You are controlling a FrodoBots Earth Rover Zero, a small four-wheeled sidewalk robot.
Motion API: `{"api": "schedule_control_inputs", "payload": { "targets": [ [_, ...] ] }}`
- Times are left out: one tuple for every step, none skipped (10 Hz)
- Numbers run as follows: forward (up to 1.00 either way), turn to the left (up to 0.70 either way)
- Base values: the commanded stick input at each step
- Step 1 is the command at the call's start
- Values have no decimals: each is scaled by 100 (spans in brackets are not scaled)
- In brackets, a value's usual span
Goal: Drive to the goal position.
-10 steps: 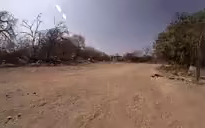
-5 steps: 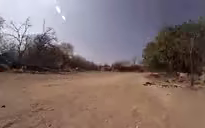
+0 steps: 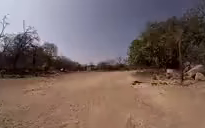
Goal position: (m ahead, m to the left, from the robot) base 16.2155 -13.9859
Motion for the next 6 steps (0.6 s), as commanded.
{"api": "schedule_control_inputs", "payload": {
  "targets": [
    [100, 0],
    [100, 0],
    [100, 0],
    [100, 0],
    [100, 0],
    [100, 0]
  ]
}}
